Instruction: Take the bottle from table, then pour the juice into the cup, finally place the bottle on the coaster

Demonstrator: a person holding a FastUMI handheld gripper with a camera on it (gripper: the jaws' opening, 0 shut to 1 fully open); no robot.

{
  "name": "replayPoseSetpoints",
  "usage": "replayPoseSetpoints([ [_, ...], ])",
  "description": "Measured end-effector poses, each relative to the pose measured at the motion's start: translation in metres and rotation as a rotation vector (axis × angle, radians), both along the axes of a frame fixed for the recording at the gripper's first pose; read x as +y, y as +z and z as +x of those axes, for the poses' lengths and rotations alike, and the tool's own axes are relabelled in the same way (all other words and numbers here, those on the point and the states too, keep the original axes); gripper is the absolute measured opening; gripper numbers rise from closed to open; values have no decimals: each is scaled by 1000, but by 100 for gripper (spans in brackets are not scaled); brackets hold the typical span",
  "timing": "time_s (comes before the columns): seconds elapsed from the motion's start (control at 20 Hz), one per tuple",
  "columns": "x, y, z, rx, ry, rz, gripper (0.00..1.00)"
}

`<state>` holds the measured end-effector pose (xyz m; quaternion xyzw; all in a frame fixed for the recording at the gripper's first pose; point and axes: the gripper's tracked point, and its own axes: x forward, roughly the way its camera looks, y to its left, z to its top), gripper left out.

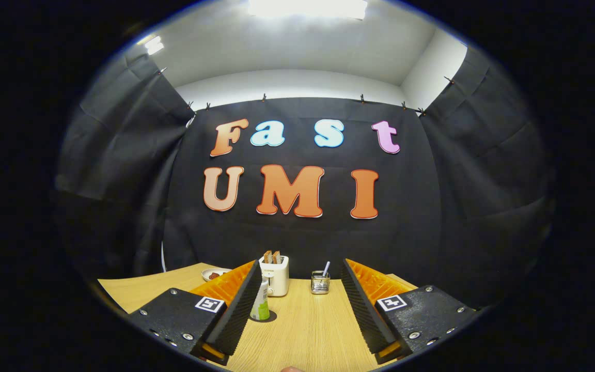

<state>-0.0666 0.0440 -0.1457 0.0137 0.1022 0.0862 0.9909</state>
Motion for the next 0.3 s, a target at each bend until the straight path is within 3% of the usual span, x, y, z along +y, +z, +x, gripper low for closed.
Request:
replayPoseSetpoints([
  [0.3,-30,33,-2,-38,-39,-2,92],
])
